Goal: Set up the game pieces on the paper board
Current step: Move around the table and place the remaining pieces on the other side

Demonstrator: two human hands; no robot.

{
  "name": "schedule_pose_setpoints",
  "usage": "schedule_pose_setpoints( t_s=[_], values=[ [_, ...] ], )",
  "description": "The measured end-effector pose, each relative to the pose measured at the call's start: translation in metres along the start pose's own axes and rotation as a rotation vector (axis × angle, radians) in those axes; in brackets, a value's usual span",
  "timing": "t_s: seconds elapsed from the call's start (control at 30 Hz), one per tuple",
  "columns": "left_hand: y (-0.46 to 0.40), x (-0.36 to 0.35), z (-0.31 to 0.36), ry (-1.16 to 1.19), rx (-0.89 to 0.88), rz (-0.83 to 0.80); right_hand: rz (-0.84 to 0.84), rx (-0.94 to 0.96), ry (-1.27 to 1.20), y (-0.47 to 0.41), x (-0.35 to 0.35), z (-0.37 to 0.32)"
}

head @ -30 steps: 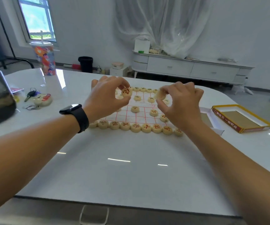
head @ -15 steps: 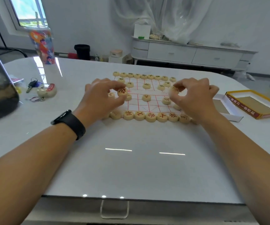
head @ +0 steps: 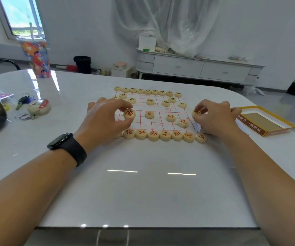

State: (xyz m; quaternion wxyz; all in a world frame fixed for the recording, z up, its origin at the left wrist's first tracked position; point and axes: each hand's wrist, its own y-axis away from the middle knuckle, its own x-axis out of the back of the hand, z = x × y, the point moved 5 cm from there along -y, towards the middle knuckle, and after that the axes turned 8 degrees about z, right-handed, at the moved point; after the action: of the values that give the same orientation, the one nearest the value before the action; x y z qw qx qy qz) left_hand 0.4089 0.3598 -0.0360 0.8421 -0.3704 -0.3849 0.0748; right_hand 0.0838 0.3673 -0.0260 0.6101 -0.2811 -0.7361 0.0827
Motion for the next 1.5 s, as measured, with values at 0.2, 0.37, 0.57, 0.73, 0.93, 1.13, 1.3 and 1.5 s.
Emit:
schedule_pose_setpoints(
  t_s=[0.2, 0.37, 0.57, 0.73, 0.93, 1.13, 1.3, 1.5],
  values=[
    [0.002, 0.003, -0.001, 0.015, 0.043, -0.027, -0.010, 0.067, -0.049, 0.000, 0.000, -0.004],
    [0.002, 0.004, -0.002, 0.023, 0.070, -0.038, -0.007, 0.109, -0.002, 0.003, 0.000, -0.013],
    [0.003, 0.005, -0.006, 0.003, 0.144, -0.040, -0.105, 0.115, 0.105, 0.000, -0.012, -0.008],
    [0.002, 0.004, -0.012, -0.013, 0.225, -0.047, -0.048, 0.154, 0.107, -0.001, -0.011, -0.012],
    [0.003, -0.001, -0.011, 0.021, 0.255, -0.102, -0.143, 0.243, 0.177, -0.005, -0.018, -0.023],
    [0.002, 0.001, -0.013, 0.014, 0.258, -0.100, -0.140, 0.205, 0.210, -0.004, -0.018, -0.015],
    [0.002, -0.002, -0.019, -0.009, 0.305, -0.120, -0.142, 0.150, 0.193, -0.001, -0.016, -0.006],
    [0.000, -0.002, -0.028, -0.054, 0.366, -0.123, 0.013, 0.139, 0.060, 0.004, -0.009, -0.021]
  ],
)
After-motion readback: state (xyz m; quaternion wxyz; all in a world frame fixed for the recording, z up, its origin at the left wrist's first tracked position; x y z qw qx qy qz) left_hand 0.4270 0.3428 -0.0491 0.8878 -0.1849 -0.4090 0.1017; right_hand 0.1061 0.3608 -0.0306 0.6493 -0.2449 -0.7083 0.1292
